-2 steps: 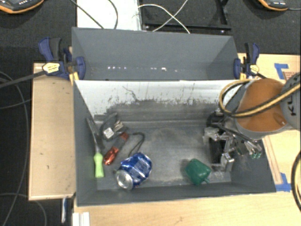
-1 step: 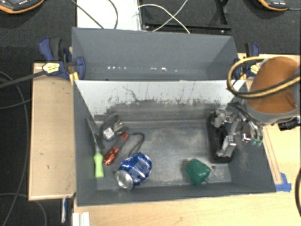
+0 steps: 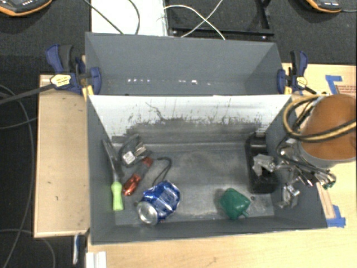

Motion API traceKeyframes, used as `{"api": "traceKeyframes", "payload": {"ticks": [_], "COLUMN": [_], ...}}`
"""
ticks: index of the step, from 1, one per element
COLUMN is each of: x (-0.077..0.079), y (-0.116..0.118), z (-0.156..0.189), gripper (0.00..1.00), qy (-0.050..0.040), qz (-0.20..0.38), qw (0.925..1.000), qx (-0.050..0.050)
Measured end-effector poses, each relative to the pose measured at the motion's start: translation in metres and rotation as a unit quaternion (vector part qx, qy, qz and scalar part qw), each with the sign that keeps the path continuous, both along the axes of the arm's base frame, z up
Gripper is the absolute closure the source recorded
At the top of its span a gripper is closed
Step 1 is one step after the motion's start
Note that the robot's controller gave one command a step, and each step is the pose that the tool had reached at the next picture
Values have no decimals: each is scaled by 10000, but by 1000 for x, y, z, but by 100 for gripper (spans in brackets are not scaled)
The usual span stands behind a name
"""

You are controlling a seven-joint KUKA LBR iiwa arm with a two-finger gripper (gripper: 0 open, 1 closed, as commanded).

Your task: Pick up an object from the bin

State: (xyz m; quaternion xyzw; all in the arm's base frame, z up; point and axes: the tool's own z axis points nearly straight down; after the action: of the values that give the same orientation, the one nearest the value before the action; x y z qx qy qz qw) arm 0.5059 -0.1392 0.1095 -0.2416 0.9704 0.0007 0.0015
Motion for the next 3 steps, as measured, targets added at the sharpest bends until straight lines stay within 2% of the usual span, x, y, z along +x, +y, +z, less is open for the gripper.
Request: {"api": "traceKeyframes", "payload": {"ticks": [1,2,3], "x": [-17,-2,-2], "y": [70,83,83], "z": [-40,-39,-39], "gripper": [0,100,100], "qy": [-49,-22,-22], "qz": [1105,1939,1939], "qw": [9939,9810,9810], "qx": [-7,0,0]}}
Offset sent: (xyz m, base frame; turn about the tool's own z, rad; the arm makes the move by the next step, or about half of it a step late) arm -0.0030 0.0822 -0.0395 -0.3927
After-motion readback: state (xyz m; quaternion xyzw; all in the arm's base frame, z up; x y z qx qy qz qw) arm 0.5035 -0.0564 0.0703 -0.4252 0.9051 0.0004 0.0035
